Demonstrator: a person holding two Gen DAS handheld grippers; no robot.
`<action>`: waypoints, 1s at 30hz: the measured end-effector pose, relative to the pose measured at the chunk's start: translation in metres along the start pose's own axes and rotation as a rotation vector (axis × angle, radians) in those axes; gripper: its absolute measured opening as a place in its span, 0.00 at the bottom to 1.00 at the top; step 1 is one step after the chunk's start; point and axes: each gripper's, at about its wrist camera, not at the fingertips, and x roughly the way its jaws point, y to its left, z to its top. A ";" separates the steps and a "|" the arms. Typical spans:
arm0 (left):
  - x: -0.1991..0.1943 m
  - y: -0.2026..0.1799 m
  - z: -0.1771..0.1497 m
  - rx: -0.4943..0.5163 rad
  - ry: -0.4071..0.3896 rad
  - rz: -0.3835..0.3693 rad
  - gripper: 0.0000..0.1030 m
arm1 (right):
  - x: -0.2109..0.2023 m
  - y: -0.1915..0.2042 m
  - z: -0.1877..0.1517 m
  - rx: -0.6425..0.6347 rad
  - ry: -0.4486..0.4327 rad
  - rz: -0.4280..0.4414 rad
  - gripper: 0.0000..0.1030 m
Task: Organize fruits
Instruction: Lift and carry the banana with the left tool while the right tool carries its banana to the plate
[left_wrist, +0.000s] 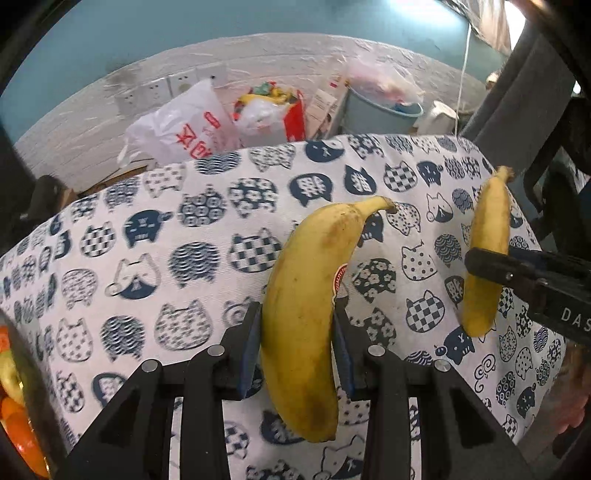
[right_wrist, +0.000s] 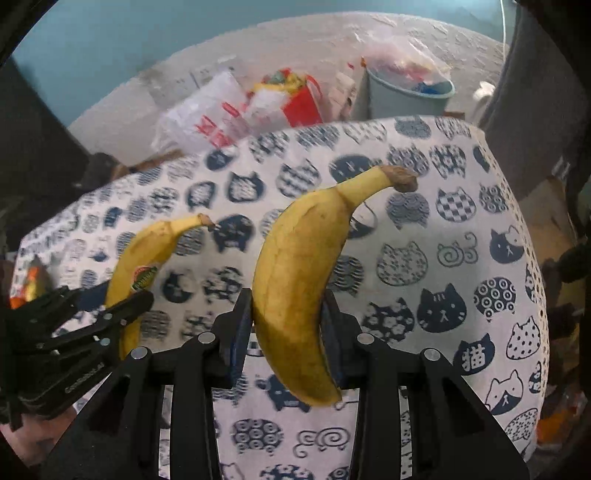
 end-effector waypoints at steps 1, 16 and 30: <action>-0.003 0.002 -0.001 -0.002 -0.005 0.005 0.35 | -0.003 0.002 0.000 -0.009 -0.009 0.002 0.33; -0.076 0.058 -0.018 -0.098 -0.109 0.063 0.35 | -0.058 0.054 0.006 -0.090 -0.134 0.112 0.33; -0.136 0.121 -0.047 -0.201 -0.166 0.129 0.35 | -0.081 0.135 0.004 -0.209 -0.149 0.251 0.33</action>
